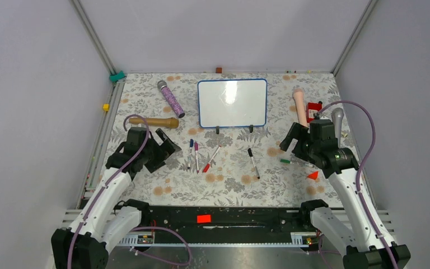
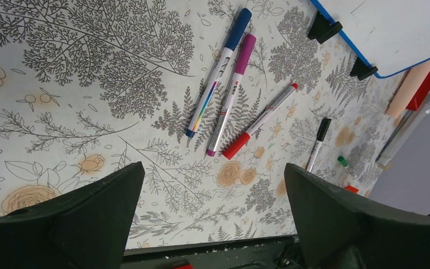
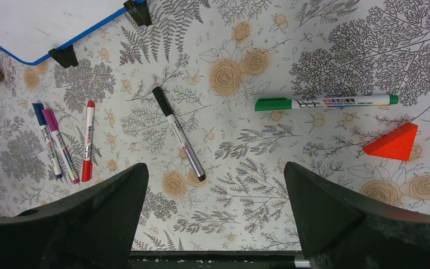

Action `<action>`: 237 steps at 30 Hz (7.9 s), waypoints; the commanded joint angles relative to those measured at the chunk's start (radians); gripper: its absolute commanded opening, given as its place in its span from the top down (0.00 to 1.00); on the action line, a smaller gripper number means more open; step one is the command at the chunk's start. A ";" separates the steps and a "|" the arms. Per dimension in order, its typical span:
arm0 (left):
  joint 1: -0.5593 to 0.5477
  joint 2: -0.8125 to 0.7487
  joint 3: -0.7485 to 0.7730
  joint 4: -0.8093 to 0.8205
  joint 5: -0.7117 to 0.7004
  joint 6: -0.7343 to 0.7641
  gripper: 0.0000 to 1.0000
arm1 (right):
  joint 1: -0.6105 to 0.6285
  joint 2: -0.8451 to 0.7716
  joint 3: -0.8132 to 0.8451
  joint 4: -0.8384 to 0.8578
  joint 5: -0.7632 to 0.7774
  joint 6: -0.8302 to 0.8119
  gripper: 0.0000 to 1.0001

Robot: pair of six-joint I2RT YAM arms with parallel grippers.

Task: Write a sentence on the whiteboard
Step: Open the whiteboard marker at the center of the board.

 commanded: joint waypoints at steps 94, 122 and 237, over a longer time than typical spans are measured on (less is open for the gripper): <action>-0.567 0.631 0.553 0.019 -0.087 0.634 0.42 | -0.241 0.638 -0.057 0.053 0.268 0.896 0.99; -0.593 0.650 0.701 0.311 0.424 0.488 0.26 | -0.116 0.137 0.032 0.630 -0.563 0.242 1.00; -0.711 0.371 0.573 -0.059 0.319 1.209 1.00 | 0.476 0.587 0.608 -0.240 -0.881 -0.302 0.71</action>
